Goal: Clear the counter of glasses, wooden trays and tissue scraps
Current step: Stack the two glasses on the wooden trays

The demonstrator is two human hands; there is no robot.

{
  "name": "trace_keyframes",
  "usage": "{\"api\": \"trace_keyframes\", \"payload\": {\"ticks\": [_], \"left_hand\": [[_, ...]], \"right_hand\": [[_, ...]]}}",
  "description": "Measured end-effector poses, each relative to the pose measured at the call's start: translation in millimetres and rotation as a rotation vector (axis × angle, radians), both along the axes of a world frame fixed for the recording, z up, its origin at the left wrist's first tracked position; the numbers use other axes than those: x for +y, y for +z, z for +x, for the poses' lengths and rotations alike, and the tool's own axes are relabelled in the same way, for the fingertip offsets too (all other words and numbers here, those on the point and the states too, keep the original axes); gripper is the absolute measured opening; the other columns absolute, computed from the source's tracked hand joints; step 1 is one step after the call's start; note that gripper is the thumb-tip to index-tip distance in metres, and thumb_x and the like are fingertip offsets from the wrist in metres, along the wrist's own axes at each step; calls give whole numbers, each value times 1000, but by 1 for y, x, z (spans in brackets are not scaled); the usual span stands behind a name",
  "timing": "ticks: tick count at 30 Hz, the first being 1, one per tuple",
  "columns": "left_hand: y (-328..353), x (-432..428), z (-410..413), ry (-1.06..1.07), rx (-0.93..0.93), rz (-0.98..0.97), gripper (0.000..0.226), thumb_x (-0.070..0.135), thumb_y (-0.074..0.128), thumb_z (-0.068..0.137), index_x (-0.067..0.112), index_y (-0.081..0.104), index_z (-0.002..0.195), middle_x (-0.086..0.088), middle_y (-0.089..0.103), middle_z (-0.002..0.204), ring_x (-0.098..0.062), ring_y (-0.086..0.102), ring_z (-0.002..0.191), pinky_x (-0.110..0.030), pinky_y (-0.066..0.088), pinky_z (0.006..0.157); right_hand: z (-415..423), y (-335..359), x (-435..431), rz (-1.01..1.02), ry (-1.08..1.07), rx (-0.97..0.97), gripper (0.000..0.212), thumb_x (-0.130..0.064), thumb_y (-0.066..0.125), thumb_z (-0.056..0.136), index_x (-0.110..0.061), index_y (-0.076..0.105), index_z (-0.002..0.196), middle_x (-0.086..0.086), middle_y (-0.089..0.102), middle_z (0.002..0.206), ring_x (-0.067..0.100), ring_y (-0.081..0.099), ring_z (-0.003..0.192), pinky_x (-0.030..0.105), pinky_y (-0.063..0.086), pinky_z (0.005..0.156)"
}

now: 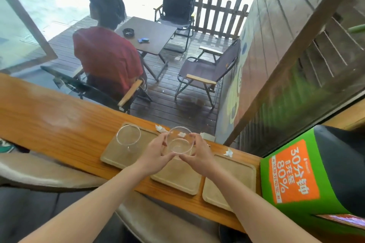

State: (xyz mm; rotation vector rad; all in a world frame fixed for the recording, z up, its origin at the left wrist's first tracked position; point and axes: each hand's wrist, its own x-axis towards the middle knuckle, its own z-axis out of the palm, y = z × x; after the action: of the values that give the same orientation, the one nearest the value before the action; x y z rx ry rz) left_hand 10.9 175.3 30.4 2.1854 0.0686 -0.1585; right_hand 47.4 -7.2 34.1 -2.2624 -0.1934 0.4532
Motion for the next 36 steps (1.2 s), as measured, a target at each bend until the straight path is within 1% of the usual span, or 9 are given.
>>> {"api": "trace_keyframes", "payload": {"ticks": [2, 7, 11, 14, 16, 19, 24, 31, 36], "left_hand": [[-9, 1, -3, 11, 18, 6, 54, 32, 72, 87, 29, 46, 135, 11, 58, 111, -13, 61, 90, -26, 55, 75], [-31, 1, -5, 25, 94, 24, 51, 37, 71, 86, 37, 45, 130, 12, 56, 113, -14, 62, 80, -26, 55, 72], [-46, -3, -7, 25, 121, 44, 59, 37, 72, 86, 35, 41, 136, 12, 53, 117, -11, 61, 76, -21, 51, 69], [-53, -8, -7, 33, 146, 44, 65, 34, 71, 88, 32, 36, 143, 11, 48, 123, -11, 56, 84, -29, 55, 82], [-56, -11, -8, 42, 165, 40, 68, 32, 70, 89, 30, 34, 146, 10, 45, 124, -12, 52, 88, -36, 56, 90], [-62, -13, -8, 39, 186, 39, 70, 33, 69, 89, 29, 31, 148, 9, 43, 128, -12, 53, 91, -36, 54, 93], [-71, -11, -10, 27, 191, 33, 71, 38, 67, 89, 30, 30, 149, 10, 45, 128, -11, 55, 88, -28, 52, 87], [-78, -9, -10, -6, 211, -12, 72, 40, 66, 88, 36, 28, 149, 10, 47, 130, -11, 53, 90, -32, 54, 91], [-81, -8, -10, -35, 191, -33, 74, 58, 61, 78, 50, 27, 142, 25, 44, 121, -9, 54, 89, -28, 52, 86]], "right_hand": [[-2, -5, 2, -12, 9, 11, 80, -44, 80, 76, -31, 35, 142, -4, 49, 138, 23, 61, 108, 45, 53, 95], [-4, -16, 3, -31, 14, 63, 81, -41, 80, 77, -29, 35, 143, -3, 48, 137, 23, 61, 108, 41, 53, 94], [-7, -25, 0, -47, 11, 78, 80, -41, 80, 78, -31, 34, 142, -5, 43, 137, 18, 54, 115, 40, 52, 97], [-7, -32, -3, -71, 10, 88, 81, -38, 79, 80, -28, 32, 145, -2, 36, 140, 10, 41, 118, 27, 42, 99], [-7, -36, -3, -74, 5, 114, 82, -36, 79, 80, -26, 31, 146, 0, 33, 140, 9, 39, 115, 25, 39, 97], [-8, -40, -4, -79, -2, 145, 82, -34, 79, 81, -26, 31, 147, 0, 33, 141, 15, 42, 123, 27, 38, 100], [-10, -47, -2, -73, -2, 160, 81, -30, 77, 82, -29, 30, 148, 0, 36, 142, 17, 43, 127, 26, 35, 98], [-13, -53, -1, -68, -10, 174, 80, -30, 76, 83, -32, 29, 148, 0, 40, 137, 17, 45, 124, 26, 36, 95], [-13, -55, -2, -65, -11, 190, 83, -32, 76, 84, -29, 27, 151, 1, 38, 145, 20, 41, 133, 36, 38, 107]]}}
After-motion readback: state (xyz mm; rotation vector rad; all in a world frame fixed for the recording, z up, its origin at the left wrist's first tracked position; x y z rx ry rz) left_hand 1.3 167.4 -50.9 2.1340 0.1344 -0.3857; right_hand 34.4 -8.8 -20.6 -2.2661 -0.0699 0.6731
